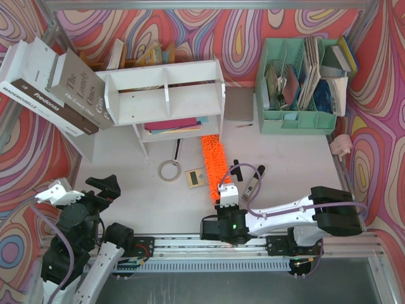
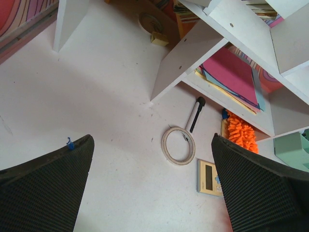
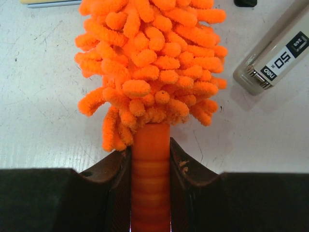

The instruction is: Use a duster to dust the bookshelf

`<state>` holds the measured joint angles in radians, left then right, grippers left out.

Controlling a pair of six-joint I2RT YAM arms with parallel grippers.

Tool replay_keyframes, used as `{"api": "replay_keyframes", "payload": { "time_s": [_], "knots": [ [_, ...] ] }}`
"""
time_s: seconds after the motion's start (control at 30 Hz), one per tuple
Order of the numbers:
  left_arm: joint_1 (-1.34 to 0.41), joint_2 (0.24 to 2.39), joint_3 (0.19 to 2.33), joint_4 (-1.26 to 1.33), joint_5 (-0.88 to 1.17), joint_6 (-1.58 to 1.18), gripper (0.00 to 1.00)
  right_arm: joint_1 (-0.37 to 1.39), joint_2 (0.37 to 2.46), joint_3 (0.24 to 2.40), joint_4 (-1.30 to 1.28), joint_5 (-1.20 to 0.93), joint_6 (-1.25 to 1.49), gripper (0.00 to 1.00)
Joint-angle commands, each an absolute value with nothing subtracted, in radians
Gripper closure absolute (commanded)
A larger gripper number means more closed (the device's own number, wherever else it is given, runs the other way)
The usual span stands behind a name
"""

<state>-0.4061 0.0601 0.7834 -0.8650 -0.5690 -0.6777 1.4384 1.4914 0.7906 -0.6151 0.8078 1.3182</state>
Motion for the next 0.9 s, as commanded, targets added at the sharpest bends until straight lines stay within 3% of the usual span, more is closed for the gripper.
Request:
{"api": "replay_keyframes", "payload": {
  "time_s": [0.0, 0.27, 0.5, 0.87],
  "knots": [
    [-0.411, 0.048, 0.773, -0.848, -0.569, -0.676, 0.01, 1.421, 1.494, 0.795, -0.594, 0.816, 1.280, 1.00],
    [-0.411, 0.045, 0.772, -0.848, -0.570, -0.675, 0.02, 1.514, 1.463, 0.802, -0.681, 0.952, 1.394, 1.00],
    [-0.411, 0.051, 0.773, -0.848, -0.569, -0.676, 0.02, 1.520, 1.552, 0.873, -0.760, 0.941, 1.432, 1.00],
    [-0.411, 0.048, 0.772, -0.847, -0.570, -0.676, 0.01, 1.443, 1.464, 0.768, -0.535, 0.838, 1.239, 1.00]
  ]
}}
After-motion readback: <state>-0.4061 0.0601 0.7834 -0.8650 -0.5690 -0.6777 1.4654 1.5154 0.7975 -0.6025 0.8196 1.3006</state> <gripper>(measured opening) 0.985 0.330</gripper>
